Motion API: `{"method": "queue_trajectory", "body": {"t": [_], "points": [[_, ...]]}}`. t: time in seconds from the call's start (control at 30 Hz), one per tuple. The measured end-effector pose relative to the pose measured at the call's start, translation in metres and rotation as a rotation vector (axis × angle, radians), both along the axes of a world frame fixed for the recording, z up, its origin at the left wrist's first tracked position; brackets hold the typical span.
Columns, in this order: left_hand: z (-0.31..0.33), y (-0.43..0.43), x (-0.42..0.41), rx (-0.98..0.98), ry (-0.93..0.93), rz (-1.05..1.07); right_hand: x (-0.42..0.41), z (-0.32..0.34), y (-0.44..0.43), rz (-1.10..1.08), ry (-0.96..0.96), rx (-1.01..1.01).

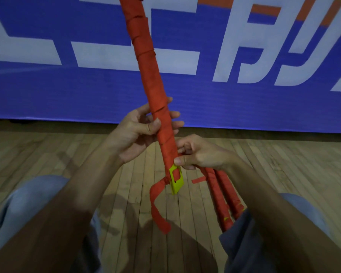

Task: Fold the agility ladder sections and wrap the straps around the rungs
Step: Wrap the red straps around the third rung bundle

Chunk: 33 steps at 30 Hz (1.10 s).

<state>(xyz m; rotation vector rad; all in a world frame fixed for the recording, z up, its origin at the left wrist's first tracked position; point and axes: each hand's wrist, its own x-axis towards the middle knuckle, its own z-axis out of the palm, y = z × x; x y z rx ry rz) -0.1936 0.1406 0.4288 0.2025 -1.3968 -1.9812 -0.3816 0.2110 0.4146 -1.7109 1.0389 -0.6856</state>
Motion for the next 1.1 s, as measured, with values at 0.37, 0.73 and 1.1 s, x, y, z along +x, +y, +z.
{"method": "queue_trajectory", "body": {"t": [0.37,0.73,1.1], "points": [[-0.005,-0.003,-0.014,-0.085,-0.227,0.543,0.01,-0.008,-0.009,-0.496,0.04,0.056],[-0.025,-0.005,-0.026,-0.136,-0.409,0.927,0.031,-0.022,-0.011,-0.485,0.4,-0.151],[-0.017,-0.002,-0.023,-0.266,-0.531,0.695,0.009,-0.024,-0.016,-0.555,0.436,0.028]]}}
